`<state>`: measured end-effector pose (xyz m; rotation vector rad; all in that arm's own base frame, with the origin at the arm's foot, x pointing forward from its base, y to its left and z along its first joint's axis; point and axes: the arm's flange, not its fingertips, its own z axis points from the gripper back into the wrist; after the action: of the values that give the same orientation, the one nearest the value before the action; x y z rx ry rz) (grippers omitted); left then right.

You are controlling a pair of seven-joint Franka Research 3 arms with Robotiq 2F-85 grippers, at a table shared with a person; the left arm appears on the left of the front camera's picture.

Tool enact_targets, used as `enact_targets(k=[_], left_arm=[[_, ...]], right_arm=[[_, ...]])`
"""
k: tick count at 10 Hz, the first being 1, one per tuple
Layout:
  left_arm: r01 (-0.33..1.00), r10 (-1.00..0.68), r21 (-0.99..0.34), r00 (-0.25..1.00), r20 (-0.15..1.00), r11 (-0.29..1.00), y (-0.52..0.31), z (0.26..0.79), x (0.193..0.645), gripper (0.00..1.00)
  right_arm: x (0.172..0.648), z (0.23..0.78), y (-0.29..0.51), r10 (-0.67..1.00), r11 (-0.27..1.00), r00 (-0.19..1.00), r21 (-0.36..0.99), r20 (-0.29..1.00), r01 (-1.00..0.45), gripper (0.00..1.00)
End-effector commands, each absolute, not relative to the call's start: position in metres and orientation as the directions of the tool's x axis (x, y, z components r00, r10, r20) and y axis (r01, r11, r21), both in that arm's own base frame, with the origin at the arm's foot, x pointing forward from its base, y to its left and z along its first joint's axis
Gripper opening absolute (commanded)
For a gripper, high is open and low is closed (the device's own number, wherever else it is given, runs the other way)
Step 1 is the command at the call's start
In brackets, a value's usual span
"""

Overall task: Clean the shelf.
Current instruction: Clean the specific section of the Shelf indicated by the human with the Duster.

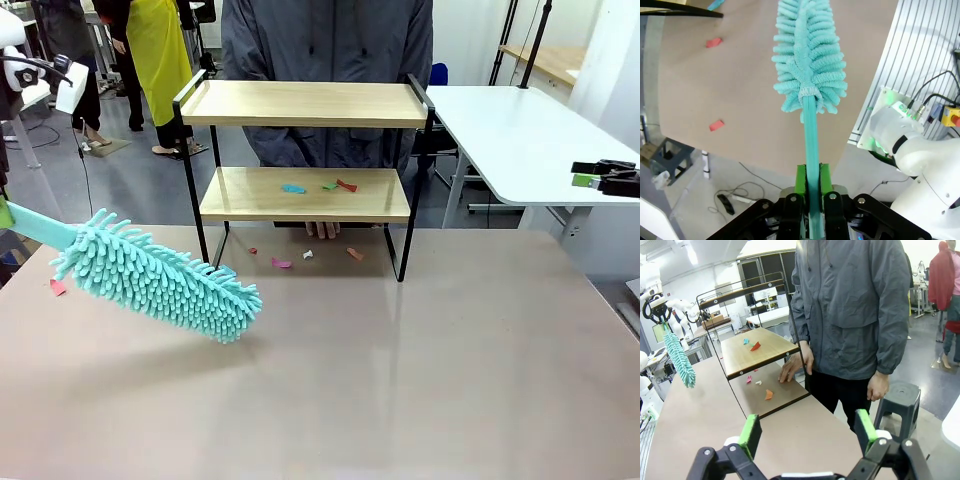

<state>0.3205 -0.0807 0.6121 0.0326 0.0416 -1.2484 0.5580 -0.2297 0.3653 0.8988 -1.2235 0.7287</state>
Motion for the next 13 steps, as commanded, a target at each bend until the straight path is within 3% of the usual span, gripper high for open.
enact_targets(k=[1,9,11,13], left_arm=[[0.946,-0.945,-0.005,0.324,-0.041,0.325,-0.08,0.616,0.319,0.13],[0.949,-0.947,0.002,0.316,-0.049,0.317,-0.081,0.612,0.321,0.13],[0.912,-0.899,-0.015,0.407,0.16,0.41,-0.096,0.603,0.325,0.13],[0.886,-0.852,-0.045,0.456,0.256,0.461,-0.119,0.587,0.314,0.13]], right_arm=[[0.558,0.369,-0.227,-0.002,0.475,0.198,0.176,0.98,-0.862,1.0],[0.558,0.369,-0.227,-0.002,0.475,0.198,0.176,0.98,-0.862,1.0],[0.558,0.369,-0.227,-0.002,0.475,0.198,0.176,0.98,-0.862,1.0],[0.558,0.369,-0.227,-0.002,0.475,0.198,0.176,0.98,-0.862,1.0]])
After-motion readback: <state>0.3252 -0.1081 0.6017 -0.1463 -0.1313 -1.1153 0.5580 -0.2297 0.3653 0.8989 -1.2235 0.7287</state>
